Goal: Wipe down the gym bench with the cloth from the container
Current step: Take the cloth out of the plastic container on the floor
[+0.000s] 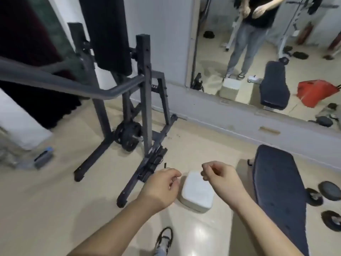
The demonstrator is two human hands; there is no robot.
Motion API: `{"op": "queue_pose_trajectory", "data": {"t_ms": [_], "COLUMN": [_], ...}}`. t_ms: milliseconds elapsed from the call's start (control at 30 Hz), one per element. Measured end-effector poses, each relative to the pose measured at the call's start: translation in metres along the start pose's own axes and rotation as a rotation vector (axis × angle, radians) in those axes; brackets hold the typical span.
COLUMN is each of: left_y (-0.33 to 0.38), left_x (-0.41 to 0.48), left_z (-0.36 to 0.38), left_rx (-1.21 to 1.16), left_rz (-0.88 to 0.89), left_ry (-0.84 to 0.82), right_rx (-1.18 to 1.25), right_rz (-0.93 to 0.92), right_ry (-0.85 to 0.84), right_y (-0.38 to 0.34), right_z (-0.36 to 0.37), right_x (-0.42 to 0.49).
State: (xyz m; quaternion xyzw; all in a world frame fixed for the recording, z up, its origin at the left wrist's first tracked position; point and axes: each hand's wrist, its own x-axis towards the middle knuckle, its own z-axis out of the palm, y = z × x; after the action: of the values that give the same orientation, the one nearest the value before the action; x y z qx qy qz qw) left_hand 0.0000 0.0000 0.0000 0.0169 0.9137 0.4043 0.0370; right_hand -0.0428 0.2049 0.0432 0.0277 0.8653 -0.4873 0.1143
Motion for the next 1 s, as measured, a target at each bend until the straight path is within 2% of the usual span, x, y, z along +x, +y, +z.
{"op": "queue_pose_trajectory", "data": {"t_ms": [100, 200, 367, 533, 700, 833, 1000], "left_y": [-0.034, -0.057, -0.087, -0.148, -0.223, -0.29, -0.356], "left_x": [-0.062, -0.13, -0.229, -0.32, -0.395, -0.441, -0.449], "left_z": [-0.015, -0.038, -0.09, -0.125, -0.191, -0.252, -0.329], "left_rx": [-0.126, -0.144, -0.284, -0.396, -0.457, -0.433, -0.439], "left_rz": [-0.216, -0.408, -0.585, -0.709, -0.751, -0.77, -0.735], "left_ry": [0.183, 0.236, 0.464, 0.607, 0.804, 0.814, 0.789], "right_rx": [0.103, 0.105, 0.051, -0.04, -0.051, -0.055, -0.005], "right_rz": [0.021, 0.041, -0.065, -0.145, -0.198, -0.207, -0.204], "right_ry": [-0.189, -0.335, -0.501, -0.705, -0.813, -0.884, -0.863], "right_y": [0.001, -0.009, -0.06, -0.111, -0.172, -0.215, -0.268], "right_z": [0.045, 0.092, 0.173, 0.277, 0.409, 0.509, 0.59], "right_x": [-0.024, -0.049, -0.095, -0.151, -0.198, -0.236, -0.243]}}
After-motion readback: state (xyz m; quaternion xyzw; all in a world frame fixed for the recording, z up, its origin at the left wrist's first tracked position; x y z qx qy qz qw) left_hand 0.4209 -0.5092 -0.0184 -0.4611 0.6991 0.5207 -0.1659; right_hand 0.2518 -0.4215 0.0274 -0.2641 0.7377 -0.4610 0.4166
